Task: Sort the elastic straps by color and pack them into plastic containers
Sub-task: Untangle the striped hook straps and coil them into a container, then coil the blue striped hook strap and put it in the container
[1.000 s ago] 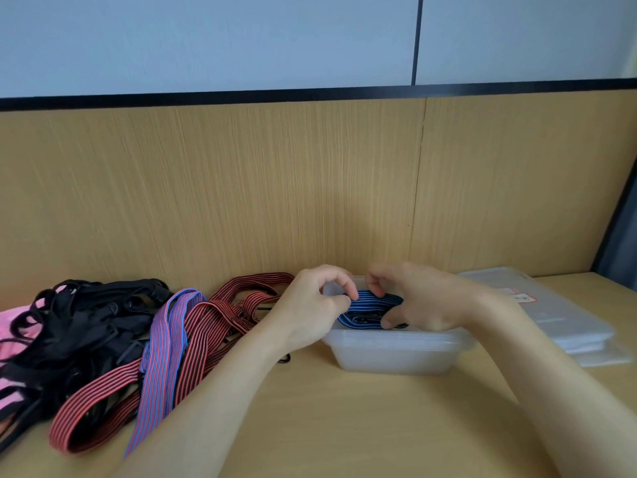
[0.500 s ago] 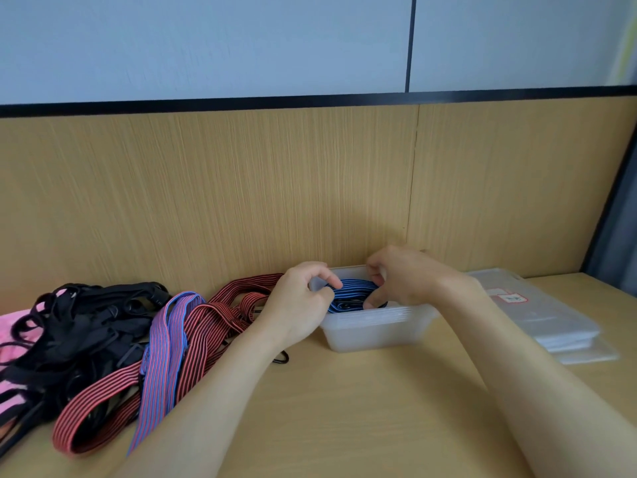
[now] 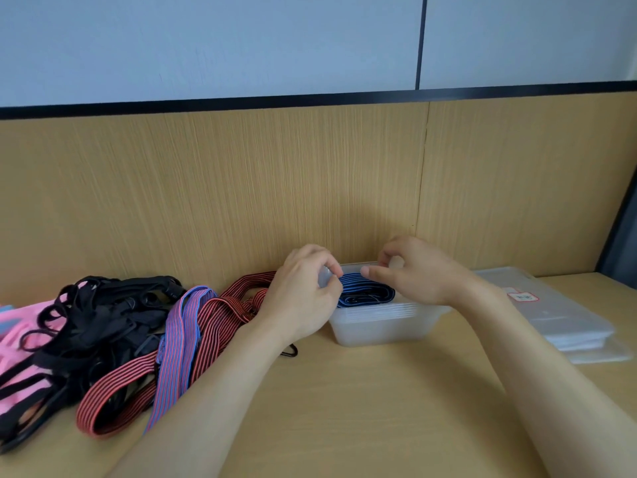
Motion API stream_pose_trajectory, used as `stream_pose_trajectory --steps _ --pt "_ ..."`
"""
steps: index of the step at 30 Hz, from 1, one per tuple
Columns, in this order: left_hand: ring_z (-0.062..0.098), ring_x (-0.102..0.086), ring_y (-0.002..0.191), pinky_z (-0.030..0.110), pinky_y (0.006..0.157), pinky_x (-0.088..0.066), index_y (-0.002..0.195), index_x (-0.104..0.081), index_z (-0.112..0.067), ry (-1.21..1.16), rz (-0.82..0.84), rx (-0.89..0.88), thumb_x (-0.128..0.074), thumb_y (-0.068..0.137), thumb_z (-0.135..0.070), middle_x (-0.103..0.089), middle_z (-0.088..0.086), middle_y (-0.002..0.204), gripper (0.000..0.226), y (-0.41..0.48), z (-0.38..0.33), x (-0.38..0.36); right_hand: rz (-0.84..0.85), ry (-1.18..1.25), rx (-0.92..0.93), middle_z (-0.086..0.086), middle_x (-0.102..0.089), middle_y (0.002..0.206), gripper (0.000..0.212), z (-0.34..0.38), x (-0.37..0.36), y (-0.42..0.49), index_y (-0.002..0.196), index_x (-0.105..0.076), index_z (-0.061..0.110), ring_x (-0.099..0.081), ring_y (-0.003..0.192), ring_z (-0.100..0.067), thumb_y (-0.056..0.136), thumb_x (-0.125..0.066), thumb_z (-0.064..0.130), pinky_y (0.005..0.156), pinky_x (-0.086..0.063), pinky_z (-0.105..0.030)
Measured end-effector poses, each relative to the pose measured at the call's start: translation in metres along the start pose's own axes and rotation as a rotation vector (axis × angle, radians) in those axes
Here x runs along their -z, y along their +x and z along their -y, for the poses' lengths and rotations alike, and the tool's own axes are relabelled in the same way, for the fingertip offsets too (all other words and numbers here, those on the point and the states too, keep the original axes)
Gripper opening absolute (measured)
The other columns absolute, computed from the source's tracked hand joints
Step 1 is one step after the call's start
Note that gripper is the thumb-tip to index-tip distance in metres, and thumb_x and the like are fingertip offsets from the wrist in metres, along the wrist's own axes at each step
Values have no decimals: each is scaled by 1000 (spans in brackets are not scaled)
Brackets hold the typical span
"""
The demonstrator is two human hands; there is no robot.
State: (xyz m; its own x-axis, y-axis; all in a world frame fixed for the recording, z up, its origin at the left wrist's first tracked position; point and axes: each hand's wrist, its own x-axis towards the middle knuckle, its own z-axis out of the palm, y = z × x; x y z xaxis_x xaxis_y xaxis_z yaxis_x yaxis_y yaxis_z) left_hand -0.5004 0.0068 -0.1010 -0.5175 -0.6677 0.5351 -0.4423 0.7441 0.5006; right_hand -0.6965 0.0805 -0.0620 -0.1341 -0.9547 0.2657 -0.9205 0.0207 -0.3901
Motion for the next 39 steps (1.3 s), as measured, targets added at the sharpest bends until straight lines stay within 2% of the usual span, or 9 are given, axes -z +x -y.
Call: stream_pose_trajectory --steps 6,11,14,19,23,26,29,33,39 --pt "5 -50 110 2 90 -29 83 -63 -27 6 -212 44 -59 86 -3 -61 -14 108 24 -22 10 44 -187 85 70 5 -59 103 22 1 1 -7 79 -59 29 -54 106 -20 94 -64 44 102 -41 -48" --pt "12 -55 105 32 90 -45 81 -64 -25 119 -270 120 -59 85 1 -62 -14 99 27 -73 34 86 -401 189 224 8 -58 97 14 30 -10 -13 82 -61 22 -54 100 -19 95 -62 28 84 -43 -37" --pt "16 -58 95 39 86 -49 79 -63 -24 174 -340 144 -59 82 7 -62 -10 93 31 -103 44 107 -386 217 330 4 -60 93 12 66 -26 -21 83 -62 17 -54 96 -21 94 -63 21 80 -42 -35" --pt "11 -57 98 35 88 -47 83 -62 -25 237 -298 141 -62 81 6 -61 -15 94 31 -136 50 123 -271 161 493 4 -55 89 14 121 -59 -30 84 -61 17 -50 91 -20 95 -60 25 81 -43 -35" --pt "7 -52 110 27 93 -42 99 -59 -31 237 -138 133 -67 86 -24 -56 -21 105 17 -156 50 121 -156 98 549 0 -55 93 10 151 -81 -25 90 -61 16 -54 92 -24 94 -56 24 78 -43 -36" --pt "2 -46 119 27 104 -36 116 -55 -34 283 -6 181 -59 78 -59 -51 -23 120 45 -172 54 115 -84 41 545 -2 -55 102 12 157 -100 -24 101 -61 14 -54 99 -26 94 -55 23 85 -43 -39" --pt "3 -49 122 32 108 -39 121 -56 -29 239 -56 187 -68 78 -39 -54 -19 125 45 -179 58 113 -40 28 521 -1 -52 112 23 155 -114 -26 114 -58 17 -50 107 -25 93 -57 28 94 -42 -41" --pt "3 -55 118 25 105 -42 117 -58 -28 88 -212 311 -68 77 -2 -60 -18 120 49 -176 62 114 -57 46 499 2 -48 117 30 147 -123 -34 118 -55 21 -44 110 -22 90 -57 30 96 -40 -42" --pt "7 -59 105 20 94 -40 102 -60 -25 158 -405 408 -57 77 9 -65 -11 106 43 -173 64 111 -43 182 460 3 -52 115 22 138 -121 -34 112 -58 21 -46 111 -21 90 -59 22 100 -41 -41"
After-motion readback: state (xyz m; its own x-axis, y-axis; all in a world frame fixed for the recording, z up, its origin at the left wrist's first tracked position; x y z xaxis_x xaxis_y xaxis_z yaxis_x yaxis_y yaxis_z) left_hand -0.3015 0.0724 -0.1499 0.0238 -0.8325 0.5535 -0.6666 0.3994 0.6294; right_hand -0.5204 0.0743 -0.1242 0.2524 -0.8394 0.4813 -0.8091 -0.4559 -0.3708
